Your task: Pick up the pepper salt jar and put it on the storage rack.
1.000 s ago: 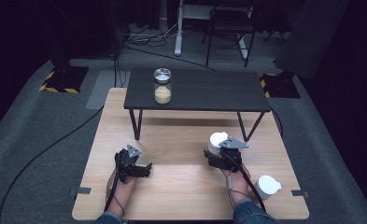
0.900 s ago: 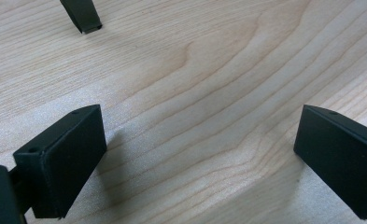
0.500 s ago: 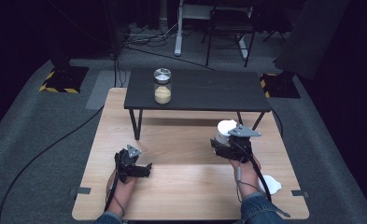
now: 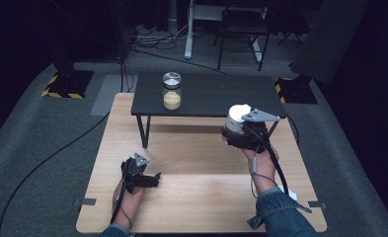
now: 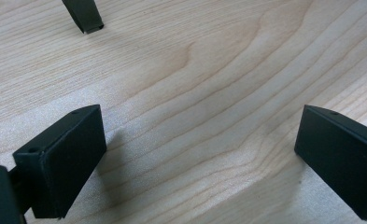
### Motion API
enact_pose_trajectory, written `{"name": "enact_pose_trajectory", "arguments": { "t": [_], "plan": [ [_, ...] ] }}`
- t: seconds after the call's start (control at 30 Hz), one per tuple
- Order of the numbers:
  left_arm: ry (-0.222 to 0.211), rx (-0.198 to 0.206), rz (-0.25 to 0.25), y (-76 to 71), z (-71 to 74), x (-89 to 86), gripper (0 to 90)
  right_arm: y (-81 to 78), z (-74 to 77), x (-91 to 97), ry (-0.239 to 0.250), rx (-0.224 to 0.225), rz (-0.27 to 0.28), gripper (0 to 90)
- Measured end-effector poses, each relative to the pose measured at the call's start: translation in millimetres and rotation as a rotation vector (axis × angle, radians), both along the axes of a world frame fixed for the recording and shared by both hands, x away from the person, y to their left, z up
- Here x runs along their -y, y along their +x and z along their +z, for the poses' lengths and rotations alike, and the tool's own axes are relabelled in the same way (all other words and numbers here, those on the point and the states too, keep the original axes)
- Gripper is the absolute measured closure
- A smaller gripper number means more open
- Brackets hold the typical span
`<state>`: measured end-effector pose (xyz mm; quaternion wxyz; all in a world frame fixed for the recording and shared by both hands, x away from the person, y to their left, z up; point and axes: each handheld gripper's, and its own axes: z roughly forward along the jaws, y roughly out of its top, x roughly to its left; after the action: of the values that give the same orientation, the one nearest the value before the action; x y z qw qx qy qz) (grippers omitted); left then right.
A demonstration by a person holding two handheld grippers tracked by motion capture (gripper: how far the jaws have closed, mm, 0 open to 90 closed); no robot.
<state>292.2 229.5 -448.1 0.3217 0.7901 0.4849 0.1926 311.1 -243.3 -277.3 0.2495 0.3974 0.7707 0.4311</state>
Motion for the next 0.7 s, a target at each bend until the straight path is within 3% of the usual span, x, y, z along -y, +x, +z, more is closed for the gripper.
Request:
{"name": "enact_pose_trajectory", "arguments": {
  "t": [0.43,0.7],
  "plan": [
    [-0.003,-0.001,0.004,-0.1,-0.1,0.2,2.0,24.0,48.5,-21.3,-0.001,0.01,0.015,29.9],
    [0.0,-0.002,0.002,0.1,0.2,0.2,2.0,44.7,61.7,-37.5,-0.019,0.01,0.002,29.8]
  ]
}}
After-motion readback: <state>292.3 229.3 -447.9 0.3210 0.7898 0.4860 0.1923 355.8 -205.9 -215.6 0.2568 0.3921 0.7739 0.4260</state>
